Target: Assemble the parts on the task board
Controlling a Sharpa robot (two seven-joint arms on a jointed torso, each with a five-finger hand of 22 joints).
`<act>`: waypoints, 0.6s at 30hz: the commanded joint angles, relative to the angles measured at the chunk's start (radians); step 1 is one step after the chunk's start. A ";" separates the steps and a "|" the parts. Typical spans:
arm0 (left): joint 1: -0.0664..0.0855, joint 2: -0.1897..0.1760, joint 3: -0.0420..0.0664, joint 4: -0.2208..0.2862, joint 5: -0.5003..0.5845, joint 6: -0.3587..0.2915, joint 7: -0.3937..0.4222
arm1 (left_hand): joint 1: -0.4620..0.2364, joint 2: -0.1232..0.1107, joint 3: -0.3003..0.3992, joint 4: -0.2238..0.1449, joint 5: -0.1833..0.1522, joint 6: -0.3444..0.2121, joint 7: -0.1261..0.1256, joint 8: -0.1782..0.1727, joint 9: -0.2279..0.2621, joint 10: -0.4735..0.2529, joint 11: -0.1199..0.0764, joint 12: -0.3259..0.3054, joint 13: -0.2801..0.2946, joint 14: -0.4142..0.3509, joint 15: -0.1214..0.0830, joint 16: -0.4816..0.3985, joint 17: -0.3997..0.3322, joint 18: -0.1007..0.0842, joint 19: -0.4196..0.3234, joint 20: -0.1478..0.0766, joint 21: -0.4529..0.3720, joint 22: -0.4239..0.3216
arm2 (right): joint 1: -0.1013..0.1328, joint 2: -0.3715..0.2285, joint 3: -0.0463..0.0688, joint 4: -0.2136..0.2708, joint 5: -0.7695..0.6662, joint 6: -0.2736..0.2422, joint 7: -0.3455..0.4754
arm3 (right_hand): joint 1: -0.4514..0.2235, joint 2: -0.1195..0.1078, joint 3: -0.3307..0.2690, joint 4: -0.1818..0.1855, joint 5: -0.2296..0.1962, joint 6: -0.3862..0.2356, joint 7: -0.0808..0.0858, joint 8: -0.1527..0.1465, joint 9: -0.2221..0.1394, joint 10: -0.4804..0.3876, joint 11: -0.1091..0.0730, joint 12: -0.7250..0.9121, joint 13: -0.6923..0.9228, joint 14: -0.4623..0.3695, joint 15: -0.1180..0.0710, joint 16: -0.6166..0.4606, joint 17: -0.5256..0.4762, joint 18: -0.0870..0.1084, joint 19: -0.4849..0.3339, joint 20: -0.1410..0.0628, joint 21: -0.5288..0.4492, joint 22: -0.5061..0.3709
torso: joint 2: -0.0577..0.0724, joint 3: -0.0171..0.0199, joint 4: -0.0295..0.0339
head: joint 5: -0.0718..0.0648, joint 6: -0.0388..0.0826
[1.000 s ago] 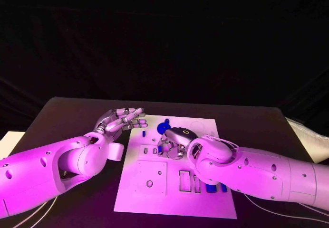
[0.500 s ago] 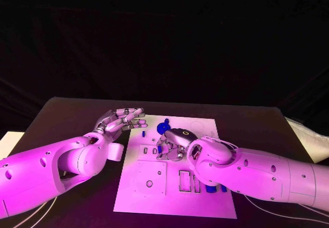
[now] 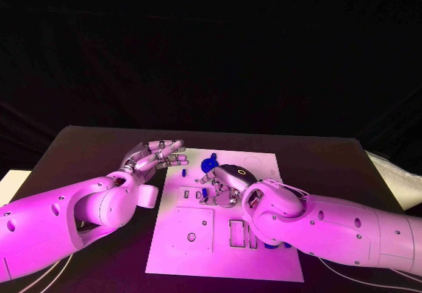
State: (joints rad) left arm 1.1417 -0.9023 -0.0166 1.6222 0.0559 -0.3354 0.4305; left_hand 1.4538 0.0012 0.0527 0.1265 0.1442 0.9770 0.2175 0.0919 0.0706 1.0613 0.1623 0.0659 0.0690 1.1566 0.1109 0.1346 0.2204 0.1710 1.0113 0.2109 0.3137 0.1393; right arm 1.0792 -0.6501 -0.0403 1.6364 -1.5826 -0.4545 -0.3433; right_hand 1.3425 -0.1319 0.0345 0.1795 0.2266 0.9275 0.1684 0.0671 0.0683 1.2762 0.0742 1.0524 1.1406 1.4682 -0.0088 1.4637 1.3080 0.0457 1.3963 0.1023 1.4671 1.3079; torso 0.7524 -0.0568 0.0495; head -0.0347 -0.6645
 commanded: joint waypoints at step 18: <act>-0.003 -0.009 -0.001 0.000 -0.169 0.027 -0.184 | -0.055 0.004 -0.005 0.019 -0.008 0.062 -0.054 0.007 0.007 0.182 -0.076 0.071 0.041 0.331 -0.102 0.248 0.192 0.013 0.231 -0.089 0.186 0.095 | 0.156 -0.251 0.046 0.192 0.365 0.052 0.146 | 0.041 0.026 -0.046 0.036 0.022 0.016 -0.012 0.013 0.006 -0.009 -0.005 0.001 -0.012 0.056 0.005 -0.021 0.052 0.019 -0.021 0.005 -0.023 -0.016 | -0.013 0.0115 -0.0030 | 0.008 0.003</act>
State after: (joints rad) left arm 1.1376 -0.9079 -0.0180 1.6158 0.0006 -0.3339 0.3688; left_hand 1.4075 0.0077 0.0485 0.1421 0.1407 1.0313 0.1635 0.0950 0.0762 1.2272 0.0939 0.1289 0.1058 1.4470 0.0166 0.3679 0.4065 0.1710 1.2242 0.1294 0.4827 0.2255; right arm 1.2259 -0.8854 0.0082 1.8214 -1.3848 -0.4562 -0.2646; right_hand 1.3830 -0.1108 -0.0099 0.2126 0.2445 0.9395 0.1566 0.0770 0.0735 1.2711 0.0690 1.0524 1.1295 1.4682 -0.0088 1.4464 1.3077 0.0456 1.3815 0.1055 1.4485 1.2948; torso 0.7447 -0.0490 0.0479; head -0.0309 -0.6583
